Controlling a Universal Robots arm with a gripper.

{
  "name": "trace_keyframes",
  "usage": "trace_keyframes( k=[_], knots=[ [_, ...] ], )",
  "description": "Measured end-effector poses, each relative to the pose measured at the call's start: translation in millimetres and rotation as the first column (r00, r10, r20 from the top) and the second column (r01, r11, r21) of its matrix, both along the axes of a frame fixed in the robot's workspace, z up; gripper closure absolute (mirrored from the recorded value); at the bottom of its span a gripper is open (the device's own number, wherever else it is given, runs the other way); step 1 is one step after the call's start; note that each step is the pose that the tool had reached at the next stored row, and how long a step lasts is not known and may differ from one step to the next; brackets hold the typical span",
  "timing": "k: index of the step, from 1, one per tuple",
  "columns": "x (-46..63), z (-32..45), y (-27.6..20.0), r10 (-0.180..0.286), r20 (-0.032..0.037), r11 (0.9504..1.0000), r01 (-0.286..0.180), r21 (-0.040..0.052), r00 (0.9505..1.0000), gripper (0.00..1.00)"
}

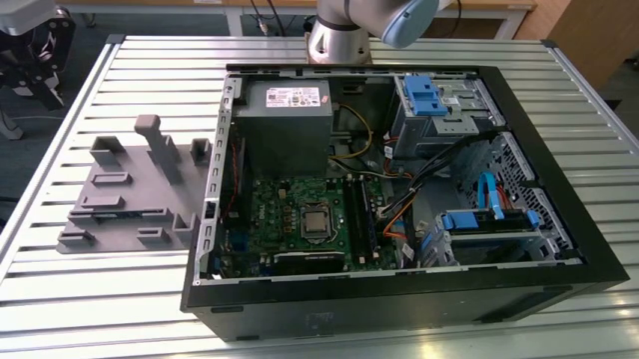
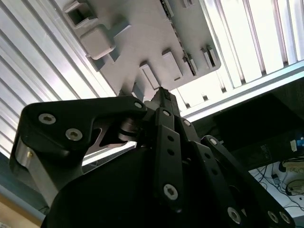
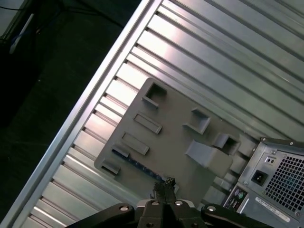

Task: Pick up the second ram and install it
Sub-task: 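Pick up the second ram and move it above second insertion slot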

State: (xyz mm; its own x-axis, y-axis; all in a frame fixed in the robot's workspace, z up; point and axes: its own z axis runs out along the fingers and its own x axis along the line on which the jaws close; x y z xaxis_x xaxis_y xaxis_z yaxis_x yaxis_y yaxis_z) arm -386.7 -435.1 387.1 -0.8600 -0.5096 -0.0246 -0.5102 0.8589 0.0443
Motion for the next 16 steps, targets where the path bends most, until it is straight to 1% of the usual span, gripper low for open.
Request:
trace_keyframes(
  k=[7,16],
  knots=[
    [0.0,0.0,-0.4,0.033,-0.0001,0.9995,-0.033,0.0000,0.9995,0.89],
    [0.0,0.0,-1.3,0.076,0.0000,0.9971,-0.076,-0.0001,0.9971,0.89]
  ],
)
